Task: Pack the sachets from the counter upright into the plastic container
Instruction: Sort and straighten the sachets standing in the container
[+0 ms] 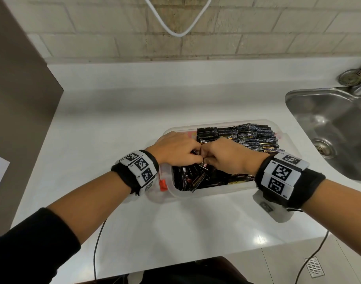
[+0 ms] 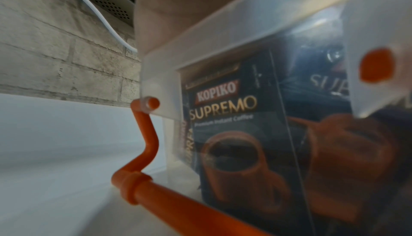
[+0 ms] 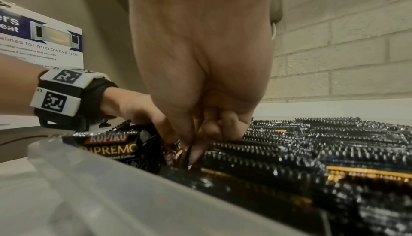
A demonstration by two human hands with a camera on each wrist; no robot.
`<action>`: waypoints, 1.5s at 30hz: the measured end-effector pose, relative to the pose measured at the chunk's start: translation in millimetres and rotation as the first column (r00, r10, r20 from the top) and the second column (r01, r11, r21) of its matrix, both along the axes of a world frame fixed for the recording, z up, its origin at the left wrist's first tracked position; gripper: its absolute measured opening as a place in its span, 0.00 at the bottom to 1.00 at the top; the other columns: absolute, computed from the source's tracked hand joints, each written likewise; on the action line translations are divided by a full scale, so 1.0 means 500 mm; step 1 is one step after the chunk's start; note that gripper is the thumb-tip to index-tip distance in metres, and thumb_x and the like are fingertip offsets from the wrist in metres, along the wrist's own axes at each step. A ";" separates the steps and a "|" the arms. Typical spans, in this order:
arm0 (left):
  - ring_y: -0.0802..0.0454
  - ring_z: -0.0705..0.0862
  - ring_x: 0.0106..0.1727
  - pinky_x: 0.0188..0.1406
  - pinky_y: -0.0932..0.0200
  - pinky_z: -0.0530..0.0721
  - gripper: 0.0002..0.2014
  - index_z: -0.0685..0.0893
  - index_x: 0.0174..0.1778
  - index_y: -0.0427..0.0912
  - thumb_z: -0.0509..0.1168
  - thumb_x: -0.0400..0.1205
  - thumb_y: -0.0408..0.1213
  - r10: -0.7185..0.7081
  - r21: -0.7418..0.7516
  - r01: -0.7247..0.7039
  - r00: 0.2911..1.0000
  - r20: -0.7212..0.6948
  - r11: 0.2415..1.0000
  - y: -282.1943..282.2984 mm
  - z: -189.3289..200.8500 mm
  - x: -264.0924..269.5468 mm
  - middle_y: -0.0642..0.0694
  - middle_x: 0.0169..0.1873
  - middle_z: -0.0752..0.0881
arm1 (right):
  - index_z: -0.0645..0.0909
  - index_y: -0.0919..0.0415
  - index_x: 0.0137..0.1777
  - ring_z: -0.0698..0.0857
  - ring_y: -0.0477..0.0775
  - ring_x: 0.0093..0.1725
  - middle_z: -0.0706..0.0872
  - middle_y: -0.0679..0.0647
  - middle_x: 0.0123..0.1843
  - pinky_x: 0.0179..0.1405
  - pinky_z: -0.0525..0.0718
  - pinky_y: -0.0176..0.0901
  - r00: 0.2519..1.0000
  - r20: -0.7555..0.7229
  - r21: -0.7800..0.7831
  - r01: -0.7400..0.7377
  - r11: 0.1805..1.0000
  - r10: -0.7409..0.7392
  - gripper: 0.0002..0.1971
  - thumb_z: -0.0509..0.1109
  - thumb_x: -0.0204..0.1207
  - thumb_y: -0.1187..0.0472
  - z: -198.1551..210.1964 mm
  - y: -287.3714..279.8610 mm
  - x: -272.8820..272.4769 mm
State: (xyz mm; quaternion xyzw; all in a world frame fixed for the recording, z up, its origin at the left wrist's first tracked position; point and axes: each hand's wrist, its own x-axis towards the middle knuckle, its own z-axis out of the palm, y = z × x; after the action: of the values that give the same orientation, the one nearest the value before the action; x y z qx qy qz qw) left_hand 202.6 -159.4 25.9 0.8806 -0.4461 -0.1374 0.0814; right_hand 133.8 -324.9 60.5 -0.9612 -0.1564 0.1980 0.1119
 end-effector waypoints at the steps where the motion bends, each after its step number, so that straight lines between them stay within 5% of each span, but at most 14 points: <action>1: 0.58 0.74 0.30 0.30 0.57 0.64 0.18 0.83 0.43 0.54 0.54 0.74 0.60 -0.006 -0.001 0.006 1.000 0.010 1.000 0.001 -0.001 0.000 0.55 0.24 0.74 | 0.83 0.59 0.54 0.79 0.54 0.42 0.79 0.48 0.37 0.42 0.71 0.40 1.000 0.007 0.002 0.003 1.000 -0.003 0.04 0.67 0.84 0.62 0.000 -0.001 0.002; 4: 0.61 0.72 0.28 0.27 0.59 0.62 0.15 0.80 0.40 0.56 0.56 0.74 0.62 -0.006 -0.011 0.007 1.000 0.020 1.000 0.002 -0.004 -0.001 0.56 0.23 0.73 | 0.82 0.56 0.53 0.78 0.55 0.41 0.75 0.42 0.33 0.44 0.78 0.45 1.000 0.021 -0.006 0.010 1.000 -0.010 0.03 0.66 0.84 0.61 0.006 -0.002 0.003; 7: 0.62 0.72 0.27 0.26 0.60 0.62 0.22 0.84 0.45 0.54 0.55 0.71 0.64 0.004 -0.011 -0.004 0.999 0.044 1.000 0.001 -0.009 0.000 0.56 0.23 0.74 | 0.80 0.53 0.52 0.79 0.55 0.42 0.75 0.43 0.34 0.47 0.82 0.49 0.999 0.032 -0.023 0.017 1.000 -0.016 0.03 0.65 0.84 0.60 0.015 -0.002 0.000; 13: 0.63 0.74 0.27 0.26 0.61 0.64 0.27 0.83 0.64 0.59 0.60 0.69 0.62 -0.032 -0.019 0.032 0.999 0.019 0.999 0.002 -0.007 0.004 0.56 0.24 0.76 | 0.77 0.54 0.50 0.84 0.60 0.53 0.85 0.54 0.52 0.47 0.82 0.49 0.996 0.073 -0.053 0.054 0.997 -0.050 0.02 0.63 0.82 0.59 0.032 -0.005 0.002; 16: 0.65 0.72 0.27 0.26 0.62 0.63 0.35 0.77 0.68 0.61 0.56 0.65 0.67 -0.039 -0.044 0.039 0.999 0.021 0.998 0.001 0.000 -0.001 0.59 0.25 0.75 | 0.82 0.56 0.54 0.83 0.58 0.49 0.82 0.48 0.45 0.44 0.78 0.46 0.992 0.100 -0.032 0.079 0.996 -0.075 0.06 0.65 0.82 0.58 0.042 -0.013 0.009; 23: 0.63 0.76 0.29 0.28 0.61 0.68 0.19 0.76 0.45 0.57 0.63 0.67 0.65 -0.013 -0.024 0.013 0.999 -0.034 1.000 -0.001 -0.002 -0.001 0.58 0.28 0.80 | 0.83 0.60 0.51 0.80 0.57 0.48 0.80 0.53 0.49 0.48 0.77 0.47 0.982 0.158 0.073 0.097 0.993 -0.107 0.09 0.64 0.82 0.58 0.070 -0.031 0.010; 28: 0.63 0.74 0.24 0.27 0.62 0.65 0.17 0.77 0.27 0.54 0.66 0.66 0.64 0.043 0.000 -0.043 0.999 -0.033 0.999 -0.001 -0.010 0.002 0.62 0.19 0.78 | 0.81 0.61 0.56 0.83 0.52 0.34 0.73 0.53 0.51 0.26 0.81 0.33 0.987 0.109 0.123 0.107 0.987 -0.120 0.09 0.60 0.87 0.59 0.078 -0.036 0.006; 31: 0.62 0.74 0.24 0.27 0.61 0.65 0.20 0.78 0.27 0.52 0.63 0.64 0.66 0.050 0.013 -0.050 0.998 -0.023 0.999 -0.002 -0.011 0.003 0.59 0.20 0.78 | 0.80 0.58 0.62 0.83 0.52 0.35 0.70 0.52 0.52 0.35 0.87 0.38 0.991 0.093 0.128 0.085 0.988 -0.097 0.10 0.58 0.89 0.61 0.079 -0.043 0.007; 33: 0.60 0.73 0.23 0.26 0.61 0.65 0.23 0.78 0.26 0.50 0.59 0.63 0.68 0.047 0.020 -0.046 0.999 -0.010 0.999 -0.004 -0.011 0.002 0.57 0.20 0.76 | 0.79 0.58 0.66 0.82 0.51 0.40 0.69 0.49 0.52 0.37 0.81 0.32 0.995 0.076 0.125 0.061 0.990 -0.071 0.11 0.59 0.89 0.62 0.076 -0.048 0.011; 38: 0.60 0.74 0.25 0.26 0.60 0.67 0.24 0.79 0.26 0.50 0.57 0.62 0.69 0.045 0.020 -0.045 0.999 -0.021 0.999 -0.005 -0.015 0.002 0.56 0.21 0.77 | 0.77 0.53 0.72 0.73 0.40 0.42 0.66 0.39 0.46 0.44 0.70 0.36 1.000 0.026 0.094 0.005 0.996 -0.008 0.17 0.67 0.85 0.63 0.060 -0.049 0.016; 45: 0.62 0.73 0.26 0.25 0.62 0.64 0.20 0.75 0.26 0.53 0.64 0.66 0.67 0.057 -0.003 -0.057 0.998 0.005 0.998 -0.004 -0.019 -0.001 0.58 0.21 0.76 | 0.78 0.59 0.66 0.74 0.40 0.37 0.76 0.45 0.41 0.35 0.70 0.29 0.998 0.049 0.110 -0.032 0.993 0.027 0.19 0.75 0.77 0.67 0.045 -0.018 0.019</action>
State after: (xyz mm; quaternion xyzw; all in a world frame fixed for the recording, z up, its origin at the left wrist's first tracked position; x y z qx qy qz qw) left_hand 201.9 -161.3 16.1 0.8933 -0.4210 -0.1322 0.0854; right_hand 143.6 -333.8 83.1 -0.9554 -0.1841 0.1678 0.1584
